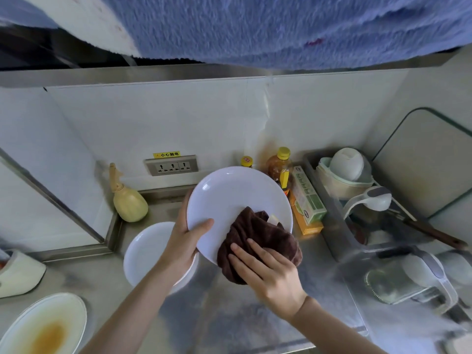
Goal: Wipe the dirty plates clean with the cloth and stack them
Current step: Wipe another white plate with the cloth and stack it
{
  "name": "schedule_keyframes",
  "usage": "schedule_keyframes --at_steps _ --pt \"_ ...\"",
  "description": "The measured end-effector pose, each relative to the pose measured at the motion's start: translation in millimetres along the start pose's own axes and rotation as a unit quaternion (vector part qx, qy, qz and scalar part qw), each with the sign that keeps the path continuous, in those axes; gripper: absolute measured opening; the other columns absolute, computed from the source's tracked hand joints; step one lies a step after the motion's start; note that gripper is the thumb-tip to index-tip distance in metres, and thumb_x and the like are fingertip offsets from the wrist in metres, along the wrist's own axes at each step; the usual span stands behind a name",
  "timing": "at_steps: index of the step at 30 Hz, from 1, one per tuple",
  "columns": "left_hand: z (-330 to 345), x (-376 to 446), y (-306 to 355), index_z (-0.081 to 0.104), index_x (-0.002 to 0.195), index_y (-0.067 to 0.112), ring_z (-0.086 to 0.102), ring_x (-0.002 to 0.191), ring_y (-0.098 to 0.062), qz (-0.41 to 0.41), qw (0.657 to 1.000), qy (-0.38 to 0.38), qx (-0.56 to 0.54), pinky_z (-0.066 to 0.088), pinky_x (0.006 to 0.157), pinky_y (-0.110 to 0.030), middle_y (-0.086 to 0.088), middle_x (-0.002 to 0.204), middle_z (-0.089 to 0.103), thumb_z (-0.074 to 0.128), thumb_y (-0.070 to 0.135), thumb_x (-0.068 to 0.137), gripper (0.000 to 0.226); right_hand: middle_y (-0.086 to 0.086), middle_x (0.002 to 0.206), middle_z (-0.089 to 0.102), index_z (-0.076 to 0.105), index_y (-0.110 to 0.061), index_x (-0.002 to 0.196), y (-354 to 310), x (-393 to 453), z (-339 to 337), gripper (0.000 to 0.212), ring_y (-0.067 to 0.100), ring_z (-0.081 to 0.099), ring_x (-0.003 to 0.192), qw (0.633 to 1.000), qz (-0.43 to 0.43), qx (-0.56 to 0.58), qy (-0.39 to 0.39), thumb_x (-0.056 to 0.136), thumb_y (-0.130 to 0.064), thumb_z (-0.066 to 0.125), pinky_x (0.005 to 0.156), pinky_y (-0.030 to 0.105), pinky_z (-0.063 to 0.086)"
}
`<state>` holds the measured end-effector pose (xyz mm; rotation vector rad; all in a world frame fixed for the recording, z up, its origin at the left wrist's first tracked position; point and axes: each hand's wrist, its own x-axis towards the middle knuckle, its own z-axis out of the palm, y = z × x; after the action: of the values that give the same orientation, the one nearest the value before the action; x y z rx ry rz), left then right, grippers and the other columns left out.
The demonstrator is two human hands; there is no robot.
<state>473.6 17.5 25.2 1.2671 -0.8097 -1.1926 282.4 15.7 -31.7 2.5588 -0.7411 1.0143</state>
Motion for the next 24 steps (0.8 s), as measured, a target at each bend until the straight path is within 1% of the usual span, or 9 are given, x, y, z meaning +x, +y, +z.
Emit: schedule_keyframes --at_steps 2,3,5,7,10,14,18,21,24 --pt "8.6 -2.9 1.1 0.026 0.139 0.047 0.037 0.134 -0.006 0.042 0.996 0.047 0.062 0.039 0.102 -0.029 0.014 0.147 0.037 0.06 0.007 0.088 0.074 -0.003 0.116 0.067 0.075 -0.018 0.098 -7.6 4.8 0.6 0.033 0.022 0.068 0.1 0.999 0.036 0.004 0.02 0.096 -0.007 0.043 0.068 0.029 0.054" --pt "13.4 -7.0 -1.2 0.022 0.141 0.049 0.033 0.136 -0.005 0.051 0.993 0.073 0.08 0.035 0.107 -0.034 0.016 0.149 0.033 0.06 0.011 0.088 0.075 -0.004 0.115 0.068 0.075 -0.017 0.097 -11.6 7.7 -0.2 0.036 0.021 0.068 0.098 0.998 0.053 0.004 0.028 0.097 -0.007 0.041 0.067 0.028 0.054" --pt "22.0 -16.8 -11.4 0.025 0.14 0.047 0.035 0.135 -0.006 0.073 0.988 0.113 0.076 0.034 0.111 -0.043 0.016 0.148 0.036 0.054 0.011 0.092 0.067 -0.004 0.114 0.069 0.075 -0.017 0.096 -19.9 11.4 -2.2 0.039 0.021 0.068 0.098 0.996 0.078 0.005 0.04 0.097 -0.007 0.038 0.067 0.027 0.053" --pt "25.5 -23.8 -17.5 0.032 0.136 0.047 0.036 0.134 -0.005 0.089 0.985 0.135 0.061 0.032 0.112 -0.043 0.016 0.145 0.04 0.047 0.006 0.094 0.061 -0.004 0.114 0.069 0.075 -0.018 0.097 -28.2 11.1 -4.1 0.038 0.021 0.068 0.099 0.995 0.087 0.013 0.038 0.097 -0.007 0.039 0.068 0.028 0.053" --pt "13.4 -19.8 -16.3 0.037 0.128 0.049 0.038 0.129 0.004 0.103 0.986 0.097 0.089 0.03 0.114 -0.035 0.02 0.139 0.044 0.046 -0.001 0.093 0.061 -0.003 0.121 0.065 0.071 -0.02 0.107 -25.7 1.5 -8.5 0.03 0.022 0.065 0.106 0.999 0.037 0.012 0.002 0.094 -0.008 0.047 0.075 0.03 0.054" --pt "-8.3 -3.5 -3.4 0.045 0.123 0.054 0.042 0.128 0.004 0.104 0.99 0.002 0.095 0.035 0.106 -0.03 0.028 0.133 0.05 0.057 0.016 0.086 0.054 -0.004 0.127 0.061 0.069 -0.022 0.111 14.0 -12.2 -19.8 0.028 0.021 0.062 0.111 0.998 -0.053 -0.001 -0.03 0.095 -0.011 0.05 0.084 0.033 0.053" --pt "-3.8 3.4 0.4 0.046 0.12 0.05 0.046 0.119 0.013 0.116 0.99 0.01 0.082 0.038 0.097 -0.021 0.039 0.121 0.053 0.053 0.004 0.092 0.054 -0.003 0.124 0.064 0.071 -0.021 0.109 20.6 -7.8 -18.5 0.033 0.022 0.064 0.108 0.998 -0.039 -0.008 -0.04 0.098 -0.008 0.043 0.082 0.032 0.054" --pt "-6.4 7.2 -3.8 0.045 0.121 0.048 0.047 0.116 0.015 0.112 0.989 0.015 0.094 0.039 0.094 -0.019 0.037 0.122 0.051 0.051 0.001 0.092 0.055 -0.002 0.124 0.063 0.071 -0.02 0.11 21.5 -9.9 -19.2 0.039 0.022 0.064 0.107 0.997 -0.029 -0.009 -0.076 0.1 -0.006 0.035 0.085 0.033 0.054" --pt "-15.5 12.3 -5.5 0.044 0.124 0.049 0.045 0.122 0.009 0.105 0.987 0.006 0.12 0.039 0.097 -0.023 0.028 0.131 0.05 0.057 0.01 0.089 0.055 0.0 0.124 0.064 0.07 -0.017 0.11 33.9 -13.4 -23.7 0.042 0.023 0.064 0.107 0.992 -0.021 -0.018 -0.119 0.099 -0.004 0.032 0.09 0.034 0.053"
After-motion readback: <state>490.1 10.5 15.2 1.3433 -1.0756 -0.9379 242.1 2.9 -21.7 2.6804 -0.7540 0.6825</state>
